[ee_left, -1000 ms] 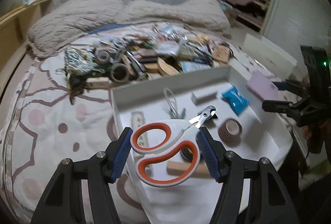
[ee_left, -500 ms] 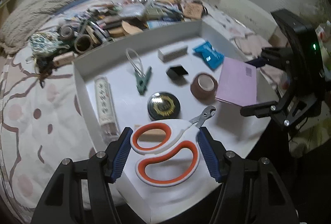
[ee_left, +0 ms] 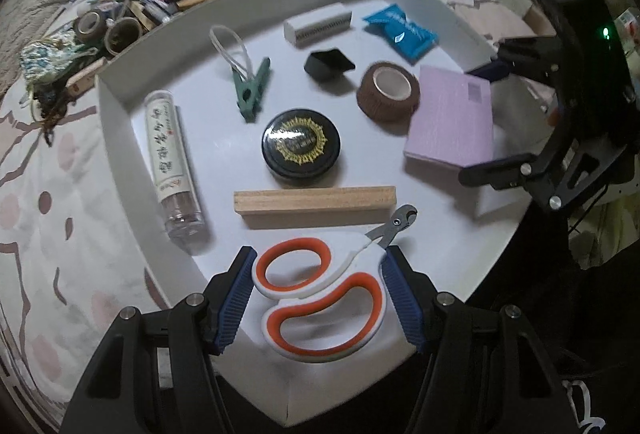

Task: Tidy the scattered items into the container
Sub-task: 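Carry the scissors and lilac card with both tools over the white box, then open the left tool to drop the scissors while the right tool releases the card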

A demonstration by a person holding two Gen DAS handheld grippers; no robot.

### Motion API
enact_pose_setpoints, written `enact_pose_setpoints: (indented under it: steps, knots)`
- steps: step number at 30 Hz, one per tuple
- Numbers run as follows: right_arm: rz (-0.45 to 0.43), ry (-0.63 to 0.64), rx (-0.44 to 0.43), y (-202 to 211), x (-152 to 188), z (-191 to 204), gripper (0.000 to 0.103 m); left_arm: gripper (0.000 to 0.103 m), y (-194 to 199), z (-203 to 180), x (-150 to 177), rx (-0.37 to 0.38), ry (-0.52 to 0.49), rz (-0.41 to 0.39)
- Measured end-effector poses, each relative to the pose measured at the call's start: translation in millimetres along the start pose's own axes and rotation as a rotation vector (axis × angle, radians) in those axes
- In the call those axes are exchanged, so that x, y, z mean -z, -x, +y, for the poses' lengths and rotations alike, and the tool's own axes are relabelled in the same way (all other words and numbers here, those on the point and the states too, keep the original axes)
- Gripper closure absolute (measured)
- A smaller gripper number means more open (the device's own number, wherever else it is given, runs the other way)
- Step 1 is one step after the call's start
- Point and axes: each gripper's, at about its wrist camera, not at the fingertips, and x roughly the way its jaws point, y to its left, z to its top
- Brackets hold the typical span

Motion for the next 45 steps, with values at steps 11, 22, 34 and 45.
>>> enact_pose_setpoints:
  steps: [11, 22, 34, 45]
  knots:
    - [-0.023, 0.006, 0.012, -5.8, -4.6, -5.5, 0.007, 0.039, -21.9, 6.8, -4.6, -0.014, 0.008, 0.038]
    - [-0.053, 0.035, 0.046, -3.1, -1.7, -3.9, 0.007, 0.039, -25.9, 8.7, -20.3, -0.056, 0.003, 0.001]
    - [-0.068, 0.073, 0.113, 0.6, 3.4, -1.5, 0.006, 0.018, -27.2, -1.1, -13.1, -0.058, -0.013, -0.044]
    - [-0.124, 0.072, 0.154, 16.5, 9.8, 0.2, 0.000, 0.018, -10.4, 14.0, -3.5, -0.029, 0.097, -0.134]
